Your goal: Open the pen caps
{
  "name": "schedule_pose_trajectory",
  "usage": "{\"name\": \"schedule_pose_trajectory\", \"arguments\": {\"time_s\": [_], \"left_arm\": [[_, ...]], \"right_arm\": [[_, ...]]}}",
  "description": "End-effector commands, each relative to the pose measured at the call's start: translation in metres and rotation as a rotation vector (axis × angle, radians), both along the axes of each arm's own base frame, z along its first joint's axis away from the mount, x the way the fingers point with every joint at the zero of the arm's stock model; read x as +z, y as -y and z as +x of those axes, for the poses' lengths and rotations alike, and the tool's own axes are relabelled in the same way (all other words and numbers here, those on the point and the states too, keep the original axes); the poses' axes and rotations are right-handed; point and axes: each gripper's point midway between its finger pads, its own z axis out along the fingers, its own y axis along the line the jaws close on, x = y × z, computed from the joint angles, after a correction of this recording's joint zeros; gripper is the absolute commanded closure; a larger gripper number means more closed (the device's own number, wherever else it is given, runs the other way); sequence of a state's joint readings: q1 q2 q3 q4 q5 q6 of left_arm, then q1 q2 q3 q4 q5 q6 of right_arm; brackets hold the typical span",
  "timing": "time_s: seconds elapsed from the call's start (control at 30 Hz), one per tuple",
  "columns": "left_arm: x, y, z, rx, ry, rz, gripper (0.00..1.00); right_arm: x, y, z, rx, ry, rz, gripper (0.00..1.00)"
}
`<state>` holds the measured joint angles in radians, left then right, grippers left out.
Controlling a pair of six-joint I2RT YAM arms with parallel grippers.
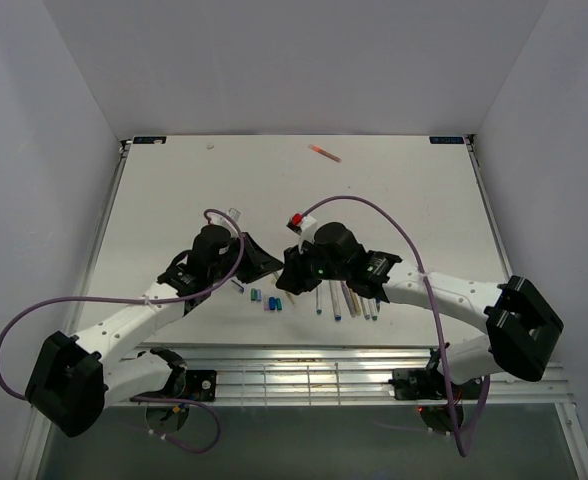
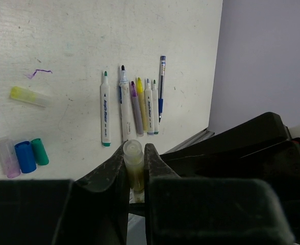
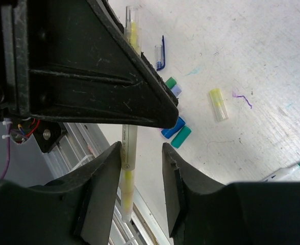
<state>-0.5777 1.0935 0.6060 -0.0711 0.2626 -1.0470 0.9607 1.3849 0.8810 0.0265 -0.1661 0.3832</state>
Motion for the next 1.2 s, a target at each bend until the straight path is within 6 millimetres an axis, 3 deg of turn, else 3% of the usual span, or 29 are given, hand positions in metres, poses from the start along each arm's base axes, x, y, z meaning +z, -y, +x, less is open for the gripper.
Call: {"name": "schedule_pose_trajectory", "arguments": {"time_s": [0.0, 0.13, 0.2, 0.23, 0.27, 0.3, 0.33, 0.4, 0.6, 0.63, 0.7, 0.73, 0.8, 0.83, 0.9, 1.03, 1.17], "left_arm": [[0.019, 0.006, 0.003, -0.031, 0.045, -0.024, 1.0], [0.021, 0.008, 0.003, -0.041, 0.046, -0.033, 1.0], [0.021, 0.009, 0.003, -0.048, 0.047, -0.033, 0.97], [0.02, 0.009, 0.002, -0.049, 0.045, -0.031, 0.86], [0.021, 0.007, 0.004, -0.038, 0.051, -0.024, 0.69], [0.022, 0.005, 0.004, -0.03, 0.051, -0.015, 0.42], [0.023, 0.003, 0.005, -0.02, 0.059, -0.008, 0.27], [0.027, -0.005, 0.01, 0.016, 0.094, 0.029, 0.16], [0.055, -0.036, 0.019, 0.147, 0.222, 0.103, 0.12], [0.05, -0.04, 0.016, 0.153, 0.225, 0.107, 0.12], [0.059, -0.046, 0.008, 0.169, 0.273, 0.068, 0.13], [0.046, -0.046, 0.001, 0.153, 0.249, 0.061, 0.14], [0.052, -0.042, -0.008, 0.124, 0.279, -0.006, 0.19], [0.038, -0.036, -0.02, 0.073, 0.244, -0.032, 0.21], [0.036, -0.028, -0.026, 0.028, 0.248, -0.072, 0.3], [0.022, -0.014, -0.037, -0.051, 0.22, -0.055, 0.32], [0.03, 0.002, -0.037, -0.119, 0.236, -0.062, 0.32]], "right_arm": [[0.012, -0.014, 0.001, 0.044, 0.017, 0.041, 0.57], [0.011, -0.018, -0.001, 0.056, 0.009, 0.052, 0.59], [0.01, -0.019, -0.001, 0.058, 0.006, 0.052, 0.85], [0.01, -0.019, -0.001, 0.051, 0.001, 0.051, 0.92], [0.008, -0.018, -0.001, 0.045, -0.004, 0.047, 0.92], [0.009, -0.016, -0.001, 0.038, -0.004, 0.053, 0.92], [0.009, -0.015, -0.002, 0.034, -0.005, 0.056, 0.92], [0.006, -0.009, -0.003, 0.004, -0.021, 0.058, 0.92], [-0.003, 0.01, 0.0, -0.112, -0.046, 0.049, 0.92], [-0.004, 0.016, 0.006, -0.163, -0.043, 0.037, 0.92], [0.002, 0.021, 0.014, -0.22, -0.057, 0.054, 0.92], [0.005, 0.023, 0.019, -0.25, -0.059, 0.059, 0.92], [0.015, 0.023, 0.024, -0.277, -0.074, 0.089, 0.92], [0.024, 0.022, 0.034, -0.315, -0.054, 0.104, 0.92], [0.034, 0.018, 0.038, -0.332, -0.057, 0.129, 0.92], [0.051, 0.005, 0.047, -0.351, -0.071, 0.187, 0.92], [0.062, -0.009, 0.049, -0.33, -0.091, 0.246, 0.92]]}}
